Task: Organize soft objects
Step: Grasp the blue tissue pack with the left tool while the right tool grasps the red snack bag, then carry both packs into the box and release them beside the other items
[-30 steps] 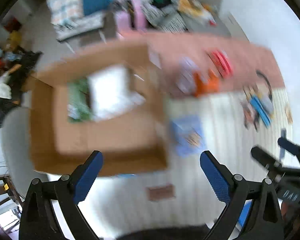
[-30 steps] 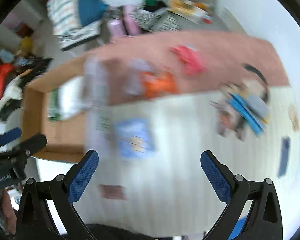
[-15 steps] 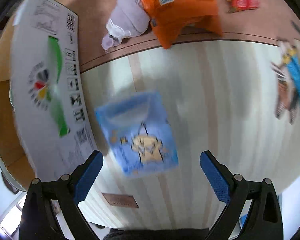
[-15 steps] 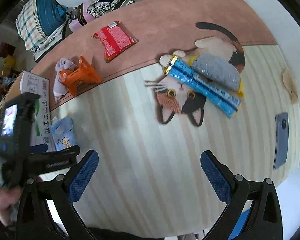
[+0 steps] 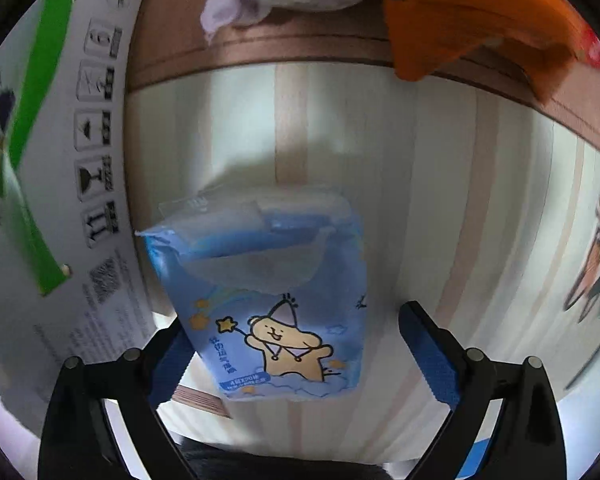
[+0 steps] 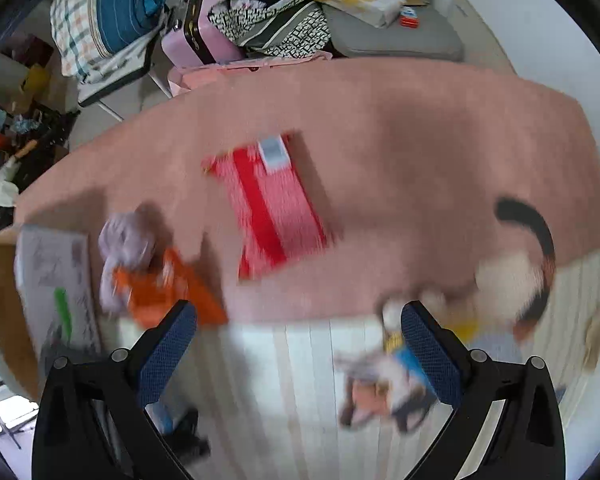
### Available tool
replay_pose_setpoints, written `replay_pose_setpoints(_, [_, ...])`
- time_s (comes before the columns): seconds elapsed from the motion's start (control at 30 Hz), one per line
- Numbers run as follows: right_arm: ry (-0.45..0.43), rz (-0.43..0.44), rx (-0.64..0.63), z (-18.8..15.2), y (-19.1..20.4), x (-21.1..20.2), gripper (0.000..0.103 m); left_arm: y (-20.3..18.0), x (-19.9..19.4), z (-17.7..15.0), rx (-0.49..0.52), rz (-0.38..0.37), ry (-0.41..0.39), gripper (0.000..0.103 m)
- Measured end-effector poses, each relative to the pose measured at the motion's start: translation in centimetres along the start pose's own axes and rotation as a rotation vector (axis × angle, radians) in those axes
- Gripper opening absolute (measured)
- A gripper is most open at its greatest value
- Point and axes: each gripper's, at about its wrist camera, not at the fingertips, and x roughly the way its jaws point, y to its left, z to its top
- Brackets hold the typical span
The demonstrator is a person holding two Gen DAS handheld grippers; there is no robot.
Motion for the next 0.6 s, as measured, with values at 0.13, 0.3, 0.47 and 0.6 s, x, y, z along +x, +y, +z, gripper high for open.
replay_pose_setpoints(0.13, [0.060, 0.002, -0.004, 3.3, 0.4, 2.9, 0.102, 0.5, 0.2, 0.0, -0.029, -0.065, 0.027, 0.081])
replay_pose_setpoints(0.3, [0.125, -0.007, -0.017, 4.9, 0.9, 6.0, 0.095, 0.2, 0.2, -0.2, -0.040, -0.112, 0.038, 0.056])
replay_pose_setpoints(0.47, [0.138, -0.051, -0.053, 4.6, 1.5, 6.9, 0.063, 0.9, -0.7, -0.3, -0.031, -0.114, 0.005, 0.044])
replay_pose_setpoints(0.6, [0.140, -0.059, -0.068, 3.0, 1.5, 5.9, 0.050, 0.8, -2.4, -1.4, -0.003, -0.118, -0.040, 0.042])
